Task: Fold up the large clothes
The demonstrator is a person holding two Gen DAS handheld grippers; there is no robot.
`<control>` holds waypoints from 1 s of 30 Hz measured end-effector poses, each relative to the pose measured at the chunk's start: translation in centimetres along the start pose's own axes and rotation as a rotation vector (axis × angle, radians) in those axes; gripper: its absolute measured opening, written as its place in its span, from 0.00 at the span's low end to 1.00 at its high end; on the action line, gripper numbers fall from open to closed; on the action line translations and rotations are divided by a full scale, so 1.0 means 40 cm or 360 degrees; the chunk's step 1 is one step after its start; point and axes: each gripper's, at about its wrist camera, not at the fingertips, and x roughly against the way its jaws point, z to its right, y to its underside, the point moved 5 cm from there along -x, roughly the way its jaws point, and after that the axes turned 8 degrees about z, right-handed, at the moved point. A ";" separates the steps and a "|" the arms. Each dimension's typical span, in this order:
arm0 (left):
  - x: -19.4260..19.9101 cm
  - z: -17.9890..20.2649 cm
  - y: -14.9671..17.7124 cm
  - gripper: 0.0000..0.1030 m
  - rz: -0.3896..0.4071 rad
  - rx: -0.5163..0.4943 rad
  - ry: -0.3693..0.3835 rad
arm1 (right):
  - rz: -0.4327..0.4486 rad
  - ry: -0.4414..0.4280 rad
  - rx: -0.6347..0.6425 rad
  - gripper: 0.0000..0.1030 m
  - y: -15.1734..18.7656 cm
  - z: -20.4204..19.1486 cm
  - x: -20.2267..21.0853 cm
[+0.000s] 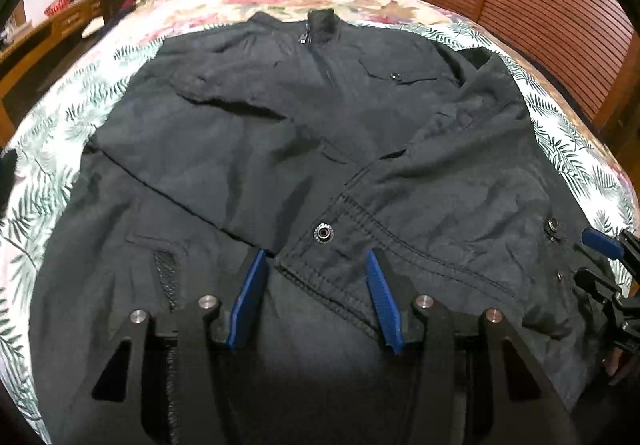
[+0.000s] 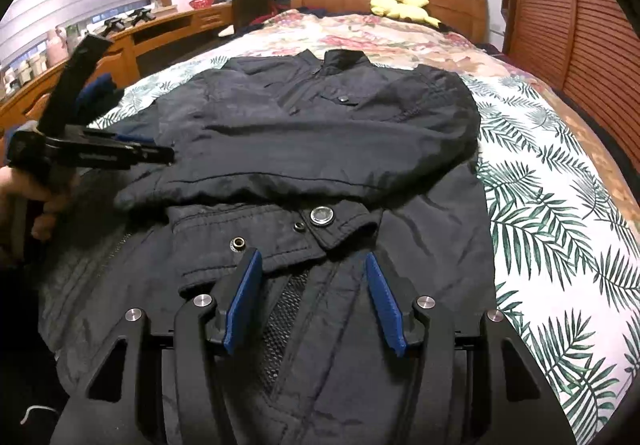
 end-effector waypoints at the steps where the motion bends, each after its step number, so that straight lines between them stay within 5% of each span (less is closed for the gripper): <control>1: -0.005 -0.002 0.002 0.49 -0.0011 0.0017 0.0012 | 0.0001 -0.0002 -0.0001 0.54 0.000 0.001 0.001; 11: -0.005 0.009 0.011 0.48 -0.0009 0.0080 0.0062 | -0.0009 0.0005 0.0008 0.54 0.001 -0.002 -0.003; 18: 0.010 0.029 0.019 0.11 0.0002 0.0035 0.0108 | -0.0007 0.0026 0.0033 0.54 -0.003 -0.008 -0.009; 20: 0.018 0.030 0.016 0.08 0.0022 0.0031 0.0120 | -0.0001 0.0031 0.0038 0.54 -0.005 -0.010 -0.010; 30: 0.260 0.076 -0.103 0.05 0.0471 -0.0042 0.0157 | 0.0000 0.0074 0.0110 0.54 -0.011 -0.021 -0.024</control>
